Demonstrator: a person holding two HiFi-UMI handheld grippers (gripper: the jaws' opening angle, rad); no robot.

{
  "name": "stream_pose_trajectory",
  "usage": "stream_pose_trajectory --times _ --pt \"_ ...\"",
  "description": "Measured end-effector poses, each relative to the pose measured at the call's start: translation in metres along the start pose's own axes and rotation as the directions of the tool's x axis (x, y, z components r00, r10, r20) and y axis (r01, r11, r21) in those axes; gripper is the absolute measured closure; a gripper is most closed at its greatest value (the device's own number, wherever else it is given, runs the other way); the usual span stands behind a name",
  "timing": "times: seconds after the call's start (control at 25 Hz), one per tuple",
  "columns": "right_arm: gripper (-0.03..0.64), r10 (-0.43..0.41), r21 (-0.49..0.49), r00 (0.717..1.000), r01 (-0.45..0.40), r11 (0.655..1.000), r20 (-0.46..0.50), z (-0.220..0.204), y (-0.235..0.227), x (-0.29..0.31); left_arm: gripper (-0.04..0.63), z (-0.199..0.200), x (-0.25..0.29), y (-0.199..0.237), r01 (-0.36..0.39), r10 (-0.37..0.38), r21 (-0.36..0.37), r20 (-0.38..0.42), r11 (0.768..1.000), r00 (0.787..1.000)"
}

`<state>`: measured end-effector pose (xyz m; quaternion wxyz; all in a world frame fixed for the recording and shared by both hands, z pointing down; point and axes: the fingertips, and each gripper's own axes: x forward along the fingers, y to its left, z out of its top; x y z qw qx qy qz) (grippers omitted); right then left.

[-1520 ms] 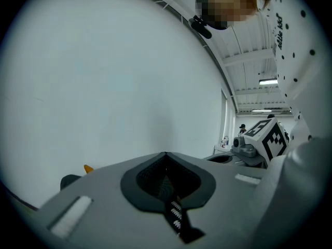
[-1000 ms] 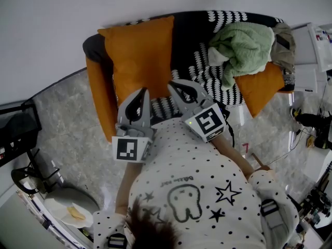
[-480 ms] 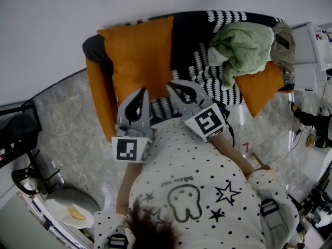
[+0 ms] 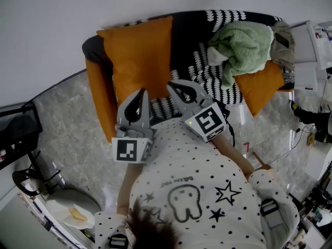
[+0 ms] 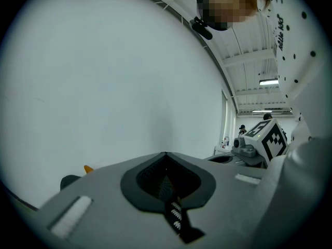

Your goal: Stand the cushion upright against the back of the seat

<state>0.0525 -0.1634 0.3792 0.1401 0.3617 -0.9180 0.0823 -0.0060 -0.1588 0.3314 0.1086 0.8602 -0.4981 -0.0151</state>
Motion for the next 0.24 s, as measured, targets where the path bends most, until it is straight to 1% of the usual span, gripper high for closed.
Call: stream_pose_trajectory --times 0.24 --pt "0.618 0.003 -0.001 1.0 -0.003 1.0 0.0 -0.0009 0.0015 0.0 0.592 -0.0012 -0.0016 -0.0001 0.003 -0.003 0.013 -0.001 1.0 1.0"
